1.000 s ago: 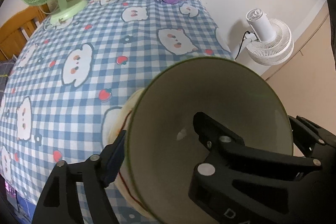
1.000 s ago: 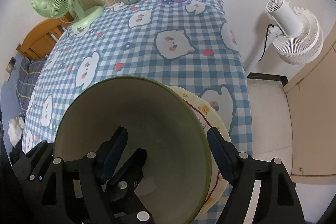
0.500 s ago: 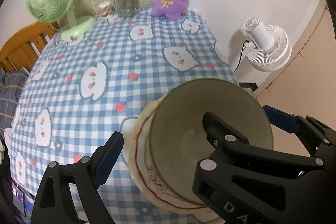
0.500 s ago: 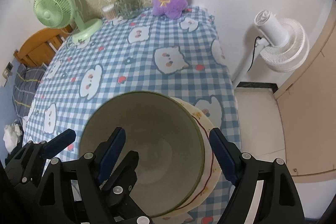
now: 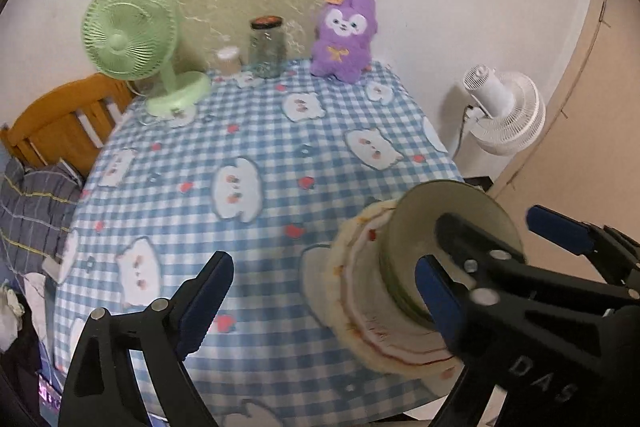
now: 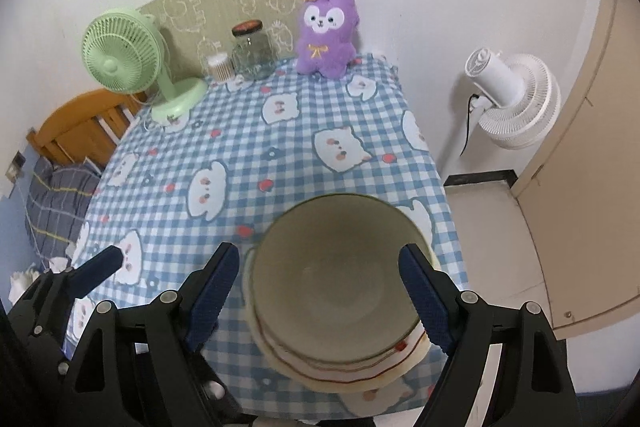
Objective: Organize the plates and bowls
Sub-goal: 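Lower the bowl stack onto the plates and open both tools, then withdraw both tools from the plate and bowl stack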
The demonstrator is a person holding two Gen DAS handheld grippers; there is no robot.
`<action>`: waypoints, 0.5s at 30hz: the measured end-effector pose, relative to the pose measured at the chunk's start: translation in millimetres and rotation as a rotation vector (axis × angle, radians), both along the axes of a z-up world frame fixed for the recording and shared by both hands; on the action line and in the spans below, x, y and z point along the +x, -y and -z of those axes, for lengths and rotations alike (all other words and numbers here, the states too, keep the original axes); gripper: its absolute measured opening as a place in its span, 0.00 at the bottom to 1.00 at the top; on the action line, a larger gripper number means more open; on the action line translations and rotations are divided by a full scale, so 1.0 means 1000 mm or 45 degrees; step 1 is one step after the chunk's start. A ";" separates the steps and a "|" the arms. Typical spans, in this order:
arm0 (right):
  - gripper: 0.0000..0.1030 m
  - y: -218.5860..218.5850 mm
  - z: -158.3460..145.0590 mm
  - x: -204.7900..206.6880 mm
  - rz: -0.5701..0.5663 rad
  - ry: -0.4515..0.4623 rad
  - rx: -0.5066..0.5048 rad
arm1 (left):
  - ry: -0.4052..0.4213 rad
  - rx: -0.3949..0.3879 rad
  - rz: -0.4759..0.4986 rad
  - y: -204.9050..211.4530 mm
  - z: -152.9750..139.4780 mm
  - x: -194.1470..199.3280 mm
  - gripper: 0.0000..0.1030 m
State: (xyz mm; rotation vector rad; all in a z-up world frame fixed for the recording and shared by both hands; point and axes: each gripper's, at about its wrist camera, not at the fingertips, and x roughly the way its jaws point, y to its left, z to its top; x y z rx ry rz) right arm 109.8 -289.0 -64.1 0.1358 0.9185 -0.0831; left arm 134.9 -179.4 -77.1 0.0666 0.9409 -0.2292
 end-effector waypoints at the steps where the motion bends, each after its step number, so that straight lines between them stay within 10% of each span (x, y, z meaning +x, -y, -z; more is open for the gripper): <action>1: 0.82 -0.004 -0.002 -0.004 0.010 0.009 -0.003 | 0.005 -0.003 -0.003 -0.007 -0.001 -0.002 0.91; 15: 0.82 -0.064 -0.001 -0.058 0.121 0.167 -0.047 | 0.194 0.036 -0.011 -0.098 -0.005 -0.041 0.91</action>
